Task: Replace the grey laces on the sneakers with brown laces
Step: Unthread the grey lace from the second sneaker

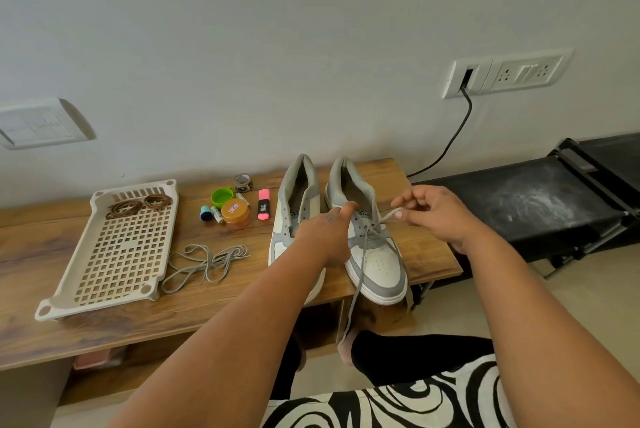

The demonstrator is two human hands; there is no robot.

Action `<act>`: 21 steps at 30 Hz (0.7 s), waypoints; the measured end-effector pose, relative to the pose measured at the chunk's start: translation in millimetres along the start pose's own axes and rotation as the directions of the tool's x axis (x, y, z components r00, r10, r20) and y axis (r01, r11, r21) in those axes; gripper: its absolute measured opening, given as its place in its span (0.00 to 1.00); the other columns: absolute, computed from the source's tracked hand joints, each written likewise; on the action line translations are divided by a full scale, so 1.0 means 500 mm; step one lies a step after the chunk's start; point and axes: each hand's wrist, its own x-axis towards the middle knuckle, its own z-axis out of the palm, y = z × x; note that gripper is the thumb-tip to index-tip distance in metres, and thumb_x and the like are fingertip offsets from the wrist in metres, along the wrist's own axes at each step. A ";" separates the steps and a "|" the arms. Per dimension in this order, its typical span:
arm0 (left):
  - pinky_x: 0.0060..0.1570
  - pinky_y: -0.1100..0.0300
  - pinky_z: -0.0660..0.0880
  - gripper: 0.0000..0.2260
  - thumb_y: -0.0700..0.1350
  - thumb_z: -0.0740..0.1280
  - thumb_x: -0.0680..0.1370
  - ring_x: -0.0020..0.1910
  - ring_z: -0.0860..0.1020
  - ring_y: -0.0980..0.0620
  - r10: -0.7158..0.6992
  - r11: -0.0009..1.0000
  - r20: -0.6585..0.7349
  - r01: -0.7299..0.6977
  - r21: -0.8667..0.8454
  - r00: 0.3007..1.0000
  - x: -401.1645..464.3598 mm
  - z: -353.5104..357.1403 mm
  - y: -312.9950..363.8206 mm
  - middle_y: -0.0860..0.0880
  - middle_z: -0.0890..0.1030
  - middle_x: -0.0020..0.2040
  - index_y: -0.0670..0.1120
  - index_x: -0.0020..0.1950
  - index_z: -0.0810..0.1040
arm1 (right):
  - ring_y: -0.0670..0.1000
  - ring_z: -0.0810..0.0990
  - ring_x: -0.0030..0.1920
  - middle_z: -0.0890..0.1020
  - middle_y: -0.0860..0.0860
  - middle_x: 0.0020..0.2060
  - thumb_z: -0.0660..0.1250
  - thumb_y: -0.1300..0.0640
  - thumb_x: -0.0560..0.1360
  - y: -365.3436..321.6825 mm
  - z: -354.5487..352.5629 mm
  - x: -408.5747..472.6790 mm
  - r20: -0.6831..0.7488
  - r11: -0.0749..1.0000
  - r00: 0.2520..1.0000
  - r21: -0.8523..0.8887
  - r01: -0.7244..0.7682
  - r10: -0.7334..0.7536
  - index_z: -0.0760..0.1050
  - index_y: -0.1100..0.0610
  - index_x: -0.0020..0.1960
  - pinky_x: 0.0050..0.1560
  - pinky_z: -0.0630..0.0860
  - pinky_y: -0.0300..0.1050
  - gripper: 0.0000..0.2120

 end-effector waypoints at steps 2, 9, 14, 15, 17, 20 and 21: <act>0.51 0.50 0.80 0.37 0.41 0.69 0.75 0.59 0.78 0.46 -0.002 1.000 0.003 0.002 -0.006 1.000 0.002 0.001 -0.001 0.48 0.71 0.71 0.55 0.77 0.53 | 0.48 0.76 0.38 0.80 0.50 0.35 0.68 0.64 0.75 -0.006 -0.010 -0.006 0.102 0.998 0.993 0.028 -0.063 0.060 0.81 0.55 0.46 0.44 0.75 0.44 0.06; 0.55 0.47 0.79 0.37 0.41 0.69 0.75 0.60 0.78 0.45 -0.006 1.000 0.029 0.007 -0.029 1.000 0.002 0.004 -0.001 0.47 0.70 0.73 0.54 0.78 0.52 | 0.51 0.79 0.50 0.82 0.53 0.52 0.55 0.37 0.80 0.005 0.039 0.016 -0.021 0.780 0.969 -0.589 -0.210 0.245 0.74 0.52 0.63 0.50 0.75 0.47 0.23; 0.55 0.47 0.79 0.37 0.41 0.68 0.75 0.60 0.77 0.45 -0.002 1.000 0.033 0.003 -0.031 0.999 0.003 0.005 -0.003 0.47 0.69 0.73 0.55 0.78 0.51 | 0.47 0.78 0.49 0.80 0.46 0.47 0.70 0.49 0.76 0.027 0.093 0.041 0.025 0.926 0.996 -0.371 -0.067 0.082 0.79 0.51 0.51 0.47 0.74 0.40 0.08; 0.55 0.47 0.79 0.37 0.41 0.68 0.75 0.60 0.77 0.45 -0.002 1.000 0.032 0.003 -0.031 0.999 0.002 0.005 -0.002 0.47 0.69 0.73 0.55 0.78 0.51 | 0.47 0.79 0.48 0.80 0.46 0.45 0.71 0.50 0.76 0.030 0.094 0.043 0.028 0.931 0.996 -0.360 -0.064 0.080 0.79 0.51 0.50 0.46 0.74 0.40 0.05; 0.54 0.47 0.79 0.37 0.41 0.68 0.75 0.59 0.78 0.45 -0.004 0.999 0.029 0.006 -0.045 1.000 0.003 0.007 -0.004 0.48 0.69 0.73 0.55 0.78 0.51 | 0.46 0.78 0.45 0.80 0.45 0.43 0.71 0.52 0.76 0.033 0.073 0.044 -0.023 0.921 0.996 -0.379 -0.092 0.090 0.78 0.50 0.46 0.43 0.72 0.39 0.03; 0.53 0.49 0.80 0.37 0.40 0.68 0.75 0.58 0.78 0.46 -0.005 0.998 0.020 0.006 -0.068 1.000 0.004 0.009 -0.005 0.48 0.69 0.73 0.55 0.78 0.52 | 0.49 0.78 0.43 0.79 0.48 0.42 0.70 0.51 0.76 0.063 0.007 0.044 -0.228 0.779 0.945 -0.538 -0.322 0.233 0.78 0.52 0.48 0.43 0.74 0.45 0.06; 0.54 0.49 0.80 0.37 0.40 0.68 0.75 0.58 0.78 0.46 -0.006 0.997 0.019 0.008 -0.075 1.000 0.004 0.009 -0.005 0.48 0.69 0.73 0.55 0.78 0.52 | 0.51 0.78 0.42 0.79 0.50 0.42 0.71 0.52 0.75 0.074 -0.012 0.038 -0.294 0.696 0.897 -0.566 -0.441 0.330 0.78 0.54 0.50 0.43 0.75 0.46 0.07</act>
